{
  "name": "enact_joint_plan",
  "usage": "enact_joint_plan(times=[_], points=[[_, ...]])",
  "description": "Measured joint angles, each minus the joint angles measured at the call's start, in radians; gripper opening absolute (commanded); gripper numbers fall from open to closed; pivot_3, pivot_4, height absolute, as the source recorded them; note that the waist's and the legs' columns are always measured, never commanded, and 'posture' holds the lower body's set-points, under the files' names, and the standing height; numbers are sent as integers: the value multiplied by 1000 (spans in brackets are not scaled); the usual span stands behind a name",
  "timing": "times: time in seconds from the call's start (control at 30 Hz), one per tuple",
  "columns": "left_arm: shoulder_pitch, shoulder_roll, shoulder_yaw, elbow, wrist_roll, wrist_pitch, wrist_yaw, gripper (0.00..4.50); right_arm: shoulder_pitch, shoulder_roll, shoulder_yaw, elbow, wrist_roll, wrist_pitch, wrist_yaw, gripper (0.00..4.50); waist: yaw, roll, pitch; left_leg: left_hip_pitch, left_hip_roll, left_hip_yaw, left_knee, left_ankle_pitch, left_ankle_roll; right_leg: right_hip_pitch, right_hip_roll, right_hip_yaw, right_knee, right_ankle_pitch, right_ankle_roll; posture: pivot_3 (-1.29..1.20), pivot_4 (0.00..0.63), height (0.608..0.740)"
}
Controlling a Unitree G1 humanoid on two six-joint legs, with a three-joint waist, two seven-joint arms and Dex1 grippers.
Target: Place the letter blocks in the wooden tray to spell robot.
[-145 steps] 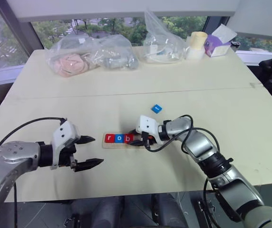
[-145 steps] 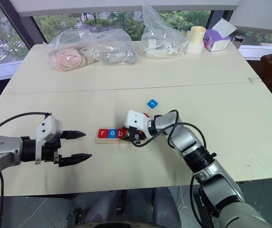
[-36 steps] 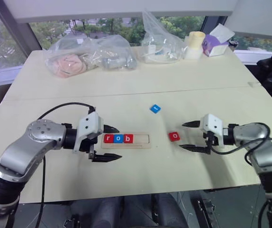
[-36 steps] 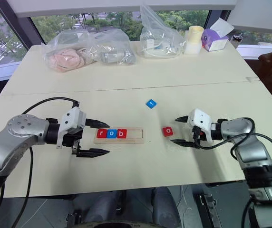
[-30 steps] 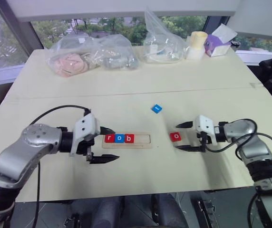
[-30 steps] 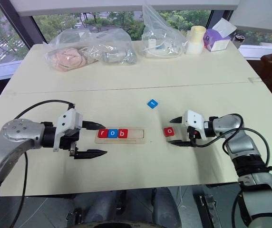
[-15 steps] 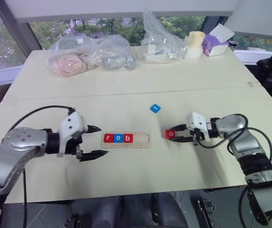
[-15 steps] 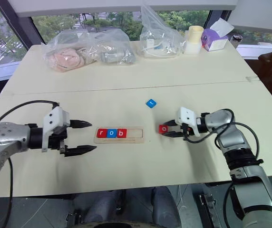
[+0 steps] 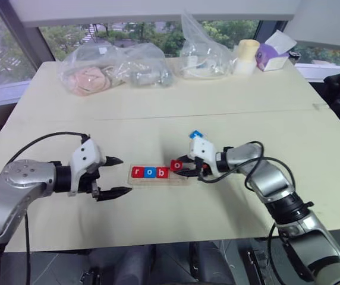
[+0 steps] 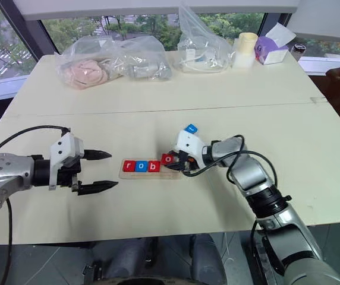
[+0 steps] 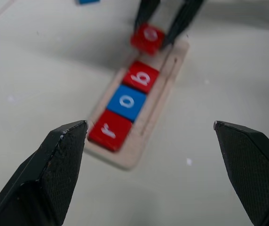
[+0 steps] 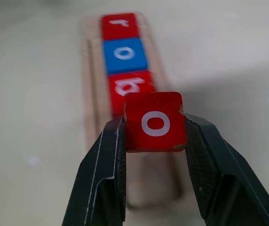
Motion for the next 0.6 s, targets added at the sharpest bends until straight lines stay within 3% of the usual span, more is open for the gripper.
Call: enact_joint_plan(times=[0.4,0.6], points=[[3,-11,-8,0,3,0,19,4500,1,-5,34,-5,-33,2,-18,1166,1,0,0,0,0,1,1,0,0,0,0,0,0,0,0,0,150,740],[1,-21,-19,0,3,0,23,4500,1,-7,34,-5,-44,-5,-32,4146,1,0,0,0,0,1,1,0,0,0,0,0,0,0,0,0,150,740]])
